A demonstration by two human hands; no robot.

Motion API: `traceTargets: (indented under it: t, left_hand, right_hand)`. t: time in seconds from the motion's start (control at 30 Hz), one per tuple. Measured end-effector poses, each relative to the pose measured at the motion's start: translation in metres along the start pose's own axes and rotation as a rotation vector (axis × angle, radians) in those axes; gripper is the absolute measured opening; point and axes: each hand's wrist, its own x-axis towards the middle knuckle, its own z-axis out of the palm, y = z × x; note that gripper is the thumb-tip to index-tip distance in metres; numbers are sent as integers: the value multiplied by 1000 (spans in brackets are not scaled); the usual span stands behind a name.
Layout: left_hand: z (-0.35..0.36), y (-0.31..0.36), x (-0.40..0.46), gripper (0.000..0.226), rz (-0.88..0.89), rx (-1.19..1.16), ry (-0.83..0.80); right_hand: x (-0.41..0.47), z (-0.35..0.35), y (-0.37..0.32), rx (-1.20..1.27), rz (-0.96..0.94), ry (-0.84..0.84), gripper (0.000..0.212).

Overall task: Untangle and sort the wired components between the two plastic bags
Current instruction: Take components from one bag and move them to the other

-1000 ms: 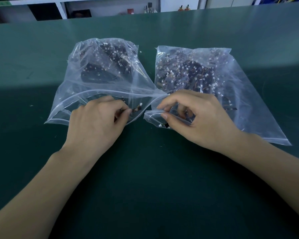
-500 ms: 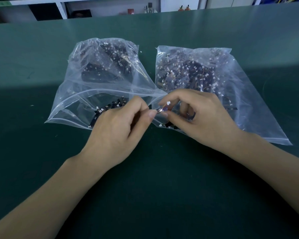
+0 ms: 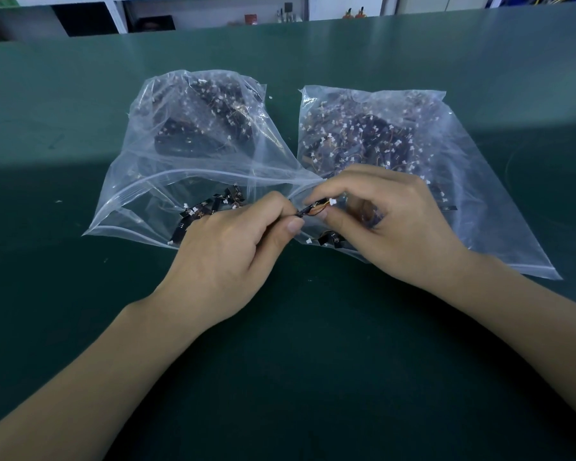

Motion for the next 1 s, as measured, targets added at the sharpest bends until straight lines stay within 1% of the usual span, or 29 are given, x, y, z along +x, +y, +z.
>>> traceTargets:
  t: [0.07,0.13,0.27,0.37,0.5,0.63,0.77,1.0]
  left_hand:
    - [-2,0,0,25,0,13,16]
    - [-5,1,2,23,9,50,67]
    - [-9,7,4,27,71,162,144]
    - [-8,7,3,26,64,152,133]
    - [-7,4,4,24,55,145,105]
    - [-7,4,4,24,64,122,87]
    - [-7,3,4,26,57,105,77]
    - [-5,3,3,26,35,70,72]
  right_hand:
    - [0,-1,-1,49,15,8,9]
    - [0,-2,-2,82,17,-2,6]
    - [0,-2,-2,130,46,-21,7]
    - [-1,0,-3,144,63,-37,6]
    - [-1,1,-2,152,84,-62,10]
    - [-1,1,-3,143,85,-59,7]
    - [-1,0,-2,135,78,-65,9]
    - [-1,1,-5,144,91,-68,6]
